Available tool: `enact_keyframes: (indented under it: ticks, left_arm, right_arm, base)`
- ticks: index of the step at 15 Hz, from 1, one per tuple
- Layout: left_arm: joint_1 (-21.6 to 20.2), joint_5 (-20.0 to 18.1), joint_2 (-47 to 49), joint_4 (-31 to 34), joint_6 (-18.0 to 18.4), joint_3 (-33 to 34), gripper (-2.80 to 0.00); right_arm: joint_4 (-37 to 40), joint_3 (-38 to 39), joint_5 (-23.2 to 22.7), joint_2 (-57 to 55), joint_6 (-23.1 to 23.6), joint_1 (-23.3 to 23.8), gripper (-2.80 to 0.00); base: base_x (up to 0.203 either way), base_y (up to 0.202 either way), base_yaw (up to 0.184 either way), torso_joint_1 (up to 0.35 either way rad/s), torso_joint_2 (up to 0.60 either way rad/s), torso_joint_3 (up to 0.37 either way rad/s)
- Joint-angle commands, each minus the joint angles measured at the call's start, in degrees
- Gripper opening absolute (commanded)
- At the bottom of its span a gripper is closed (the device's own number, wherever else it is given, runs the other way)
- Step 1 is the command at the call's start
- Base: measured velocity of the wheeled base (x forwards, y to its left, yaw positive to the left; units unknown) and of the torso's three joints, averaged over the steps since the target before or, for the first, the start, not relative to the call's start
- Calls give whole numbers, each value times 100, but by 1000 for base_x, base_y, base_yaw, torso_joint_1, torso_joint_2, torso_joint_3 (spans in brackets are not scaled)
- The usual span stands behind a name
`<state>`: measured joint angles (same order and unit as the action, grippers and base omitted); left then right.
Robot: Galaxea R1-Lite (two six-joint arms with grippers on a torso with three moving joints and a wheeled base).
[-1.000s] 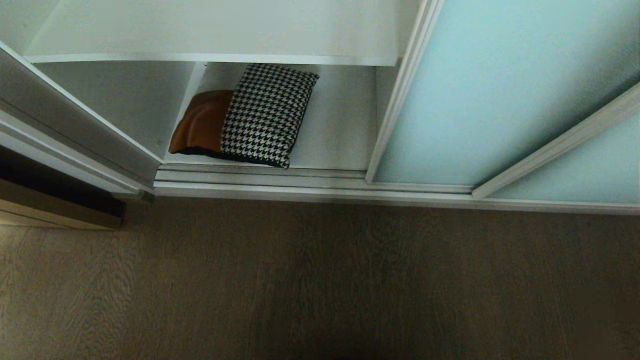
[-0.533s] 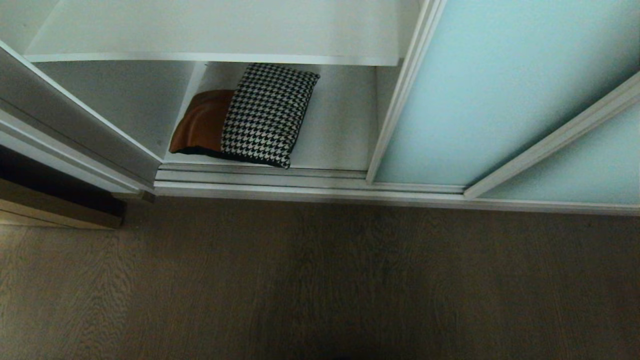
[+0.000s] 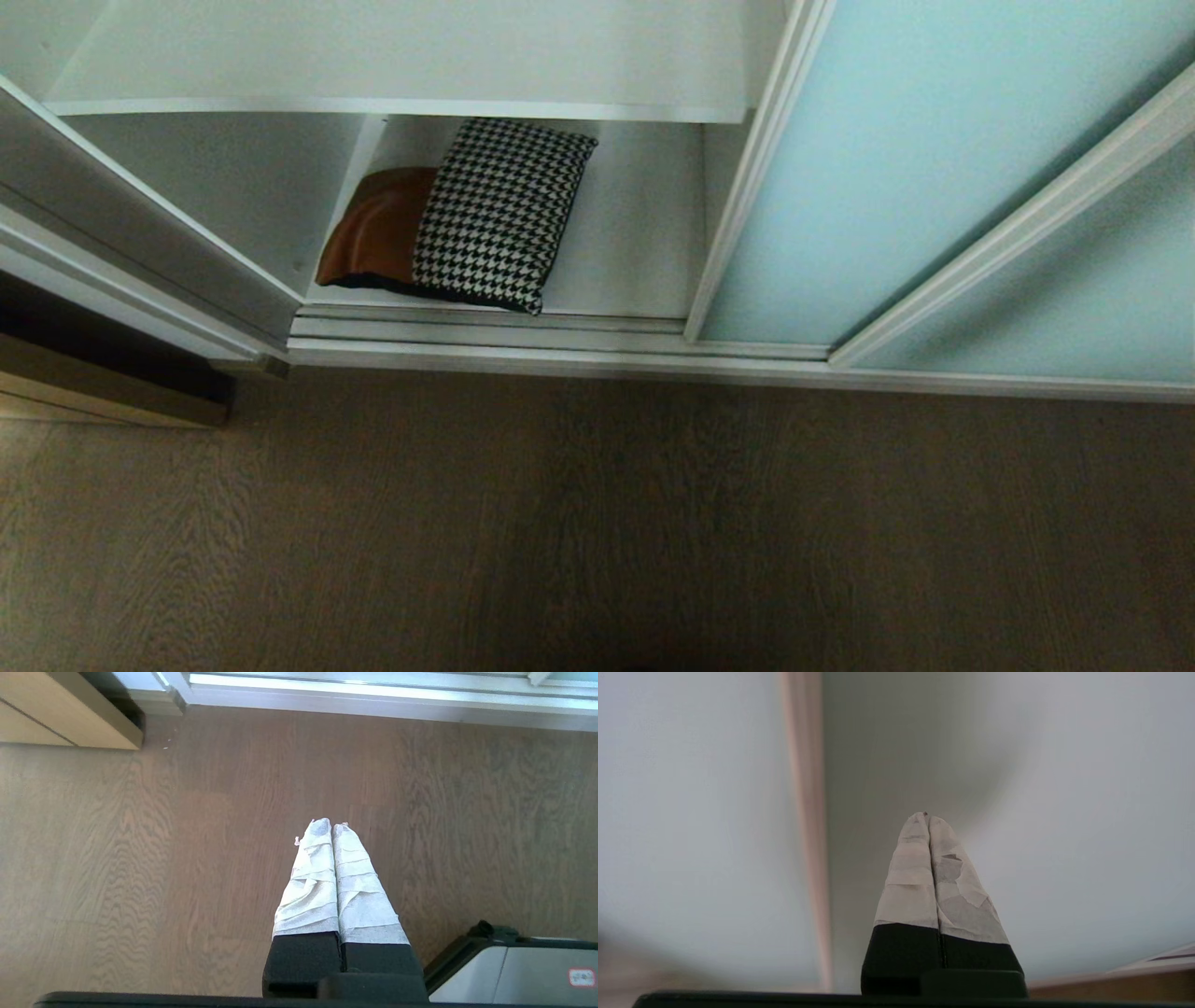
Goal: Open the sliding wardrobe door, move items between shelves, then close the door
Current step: Close the door
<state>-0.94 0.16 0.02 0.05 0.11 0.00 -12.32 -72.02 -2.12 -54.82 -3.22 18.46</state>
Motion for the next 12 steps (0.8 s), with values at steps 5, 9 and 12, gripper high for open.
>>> enact_keyframes:
  ticks: [5,9,12]
  left_arm:
    - [-3,2,6,4,-2,9,-280]
    - [-3,2,6,-5,-1,9,-280]
    - [-3,2,6,-5,-2,9,-280]
  right_arm:
    - [294,66,29,413,51,-993,-280]
    - [330,42,368,140,-9,-2410,-280]
    - [187,21,634,-378,-308,-2750,-280]
  base:
    - [0,0,0,0,0,0]
    - [0,0,0,0,0,0]
    - [0,0,0,0,0,0]
